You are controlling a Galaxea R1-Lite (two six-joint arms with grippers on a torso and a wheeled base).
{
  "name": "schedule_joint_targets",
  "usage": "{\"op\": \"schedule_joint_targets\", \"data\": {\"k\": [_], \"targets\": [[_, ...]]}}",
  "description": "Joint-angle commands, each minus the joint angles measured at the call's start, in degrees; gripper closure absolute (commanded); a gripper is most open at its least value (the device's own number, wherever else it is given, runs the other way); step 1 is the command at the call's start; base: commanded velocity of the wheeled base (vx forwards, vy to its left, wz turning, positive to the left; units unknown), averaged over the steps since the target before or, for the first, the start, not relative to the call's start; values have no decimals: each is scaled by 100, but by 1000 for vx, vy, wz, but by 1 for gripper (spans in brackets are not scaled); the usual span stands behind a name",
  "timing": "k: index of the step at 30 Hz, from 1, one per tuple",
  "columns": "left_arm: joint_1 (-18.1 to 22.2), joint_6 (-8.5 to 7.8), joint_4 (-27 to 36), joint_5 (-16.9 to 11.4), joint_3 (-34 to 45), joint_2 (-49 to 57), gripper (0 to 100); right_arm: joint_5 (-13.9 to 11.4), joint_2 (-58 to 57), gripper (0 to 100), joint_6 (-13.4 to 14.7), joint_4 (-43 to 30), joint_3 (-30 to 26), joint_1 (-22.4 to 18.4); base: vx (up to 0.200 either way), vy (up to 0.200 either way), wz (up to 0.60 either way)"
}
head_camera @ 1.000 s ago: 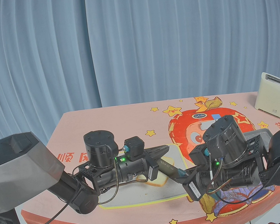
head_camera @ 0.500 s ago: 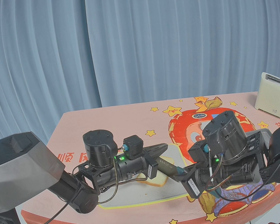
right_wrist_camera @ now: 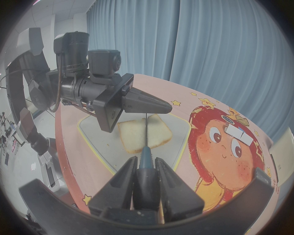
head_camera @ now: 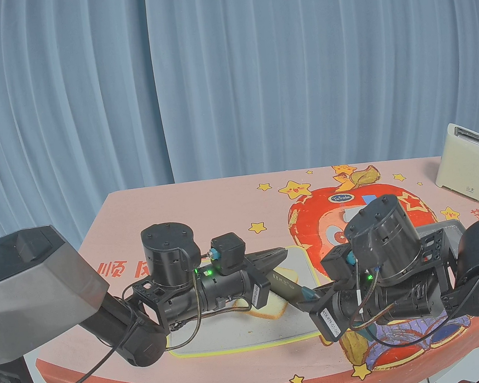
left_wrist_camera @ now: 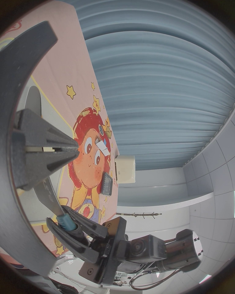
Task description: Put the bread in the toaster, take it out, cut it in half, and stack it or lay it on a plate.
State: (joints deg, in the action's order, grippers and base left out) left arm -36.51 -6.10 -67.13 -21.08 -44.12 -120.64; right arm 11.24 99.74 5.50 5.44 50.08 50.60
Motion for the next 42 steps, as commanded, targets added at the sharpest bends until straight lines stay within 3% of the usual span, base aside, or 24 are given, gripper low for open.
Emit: {"op": "schedule_joint_targets", "data": {"k": [1, 15, 20, 42], "targets": [[12, -6, -28, -2, 149, 32, 100, 1, -25, 100, -5, -16, 134, 2, 0, 0, 0], [-5, 3, -19, -2, 61, 84, 100, 1, 72, 100, -5, -8, -24, 11, 0, 0, 0], [-14, 3, -19, -10, 0, 58, 100, 194, 28, 100, -22, 1, 11, 11, 0, 0, 0], [12, 3, 25, -2, 316, 427, 100, 186, 28, 100, 13, 1, 81, 231, 0, 0, 0]]}}
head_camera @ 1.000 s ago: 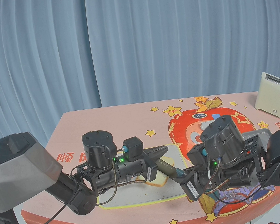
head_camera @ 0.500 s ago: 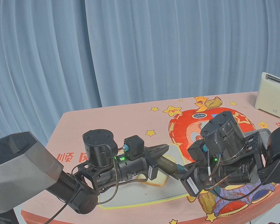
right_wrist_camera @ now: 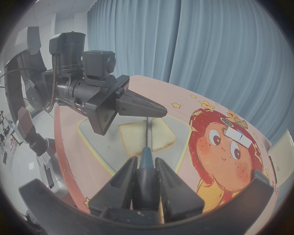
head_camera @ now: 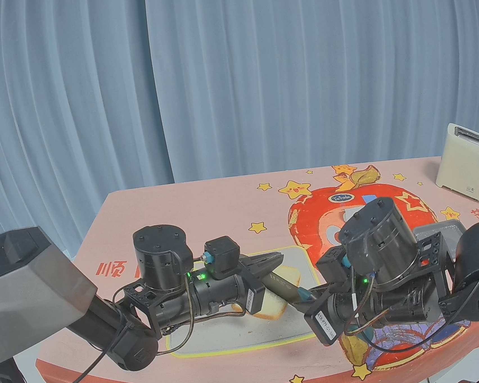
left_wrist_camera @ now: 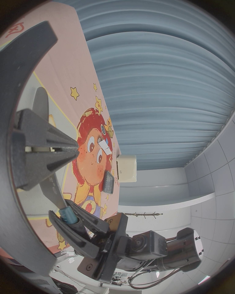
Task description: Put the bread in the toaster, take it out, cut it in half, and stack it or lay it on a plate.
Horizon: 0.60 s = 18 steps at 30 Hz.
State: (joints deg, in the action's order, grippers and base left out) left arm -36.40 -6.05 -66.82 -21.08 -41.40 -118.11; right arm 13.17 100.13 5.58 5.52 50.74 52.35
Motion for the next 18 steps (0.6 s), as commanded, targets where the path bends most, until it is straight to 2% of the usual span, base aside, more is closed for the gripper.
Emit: {"op": "schedule_joint_targets", "data": {"k": [1, 18], "targets": [[1, -2, -7, 16, 62, 210, 100, -16, -11, 100, 4, -7, 15, 56, 0, 0, 0], [10, -11, 2, 25, 123, 632, 100, -7, -301, 100, 22, 1, -11, 56, 0, 0, 0]]}}
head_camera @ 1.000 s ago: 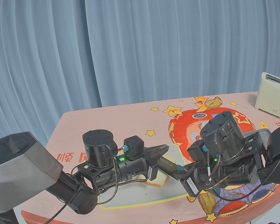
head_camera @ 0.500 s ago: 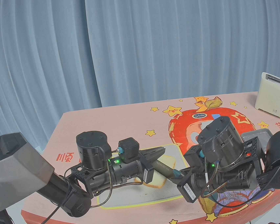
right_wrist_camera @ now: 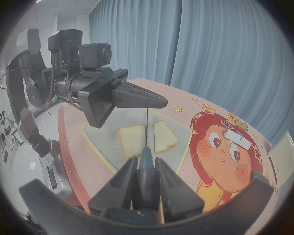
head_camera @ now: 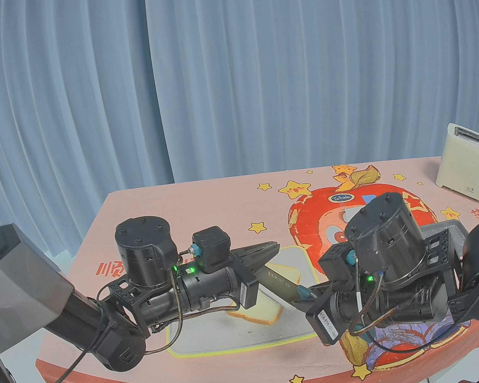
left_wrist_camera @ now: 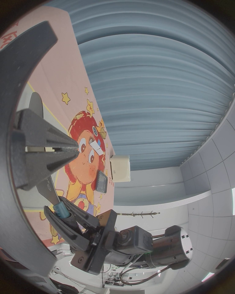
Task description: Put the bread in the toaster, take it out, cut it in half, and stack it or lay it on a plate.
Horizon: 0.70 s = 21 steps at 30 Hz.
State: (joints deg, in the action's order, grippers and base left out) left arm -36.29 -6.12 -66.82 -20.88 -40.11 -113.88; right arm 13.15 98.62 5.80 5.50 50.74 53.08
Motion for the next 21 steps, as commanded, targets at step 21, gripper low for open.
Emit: {"op": "schedule_joint_targets", "data": {"k": [21], "targets": [[948, -12, 389, 93, 1128, 2494, 100, -23, -642, 100, 9, -5, -363, -43, 0, 0, 0]]}}
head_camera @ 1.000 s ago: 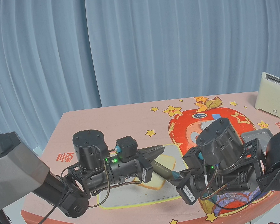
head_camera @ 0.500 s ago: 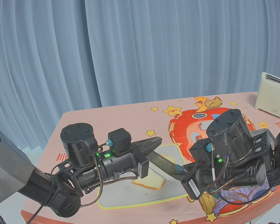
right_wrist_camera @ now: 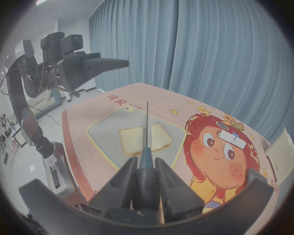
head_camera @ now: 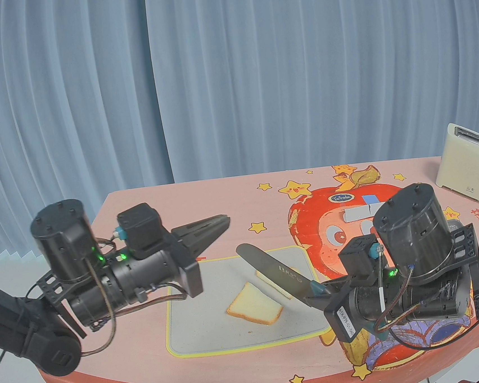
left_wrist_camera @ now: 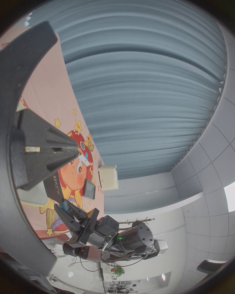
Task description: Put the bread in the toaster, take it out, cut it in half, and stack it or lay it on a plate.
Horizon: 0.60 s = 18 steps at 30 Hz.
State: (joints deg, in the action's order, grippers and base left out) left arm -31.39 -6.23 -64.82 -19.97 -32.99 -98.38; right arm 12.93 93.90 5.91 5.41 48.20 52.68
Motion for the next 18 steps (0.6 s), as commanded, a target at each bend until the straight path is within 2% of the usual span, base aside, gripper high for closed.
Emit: {"op": "schedule_joint_targets", "data": {"k": [1, 4, 9, 13, 14, 15, 16, 18], "targets": [[538, -1, 224, 2, 530, 1093, 100, -1, -188, 100, -2, 4, -118, -3, 0, 0, 0], [977, -63, 356, 54, 1242, 1813, 100, -1, -267, 100, 6, 4, -127, -20, 0, 0, 0], [1979, -247, 347, 415, 2543, 3070, 100, 7, -531, 100, -11, 4, -338, -29, 0, 0, 0], [2629, -291, 567, 476, 3299, 4318, 100, -10, -742, 100, -11, 4, -426, -73, 0, 0, 0], [2770, -291, 1015, 485, 3299, 4652, 100, -19, -777, 100, -11, 4, -426, -100, 0, 0, 0], [2770, -291, 1015, 485, 3299, 4652, 100, -19, -777, 100, -11, 4, -426, -100, 0, 0, 0], [3025, -309, 1991, 476, 3299, 5522, 100, -19, -865, 100, -11, 4, -443, -117, 0, 0, 0], [3148, -309, 3221, 485, 3299, 6850, 100, -19, -979, 100, -2, 12, -452, -117, 0, 0, 0]]}}
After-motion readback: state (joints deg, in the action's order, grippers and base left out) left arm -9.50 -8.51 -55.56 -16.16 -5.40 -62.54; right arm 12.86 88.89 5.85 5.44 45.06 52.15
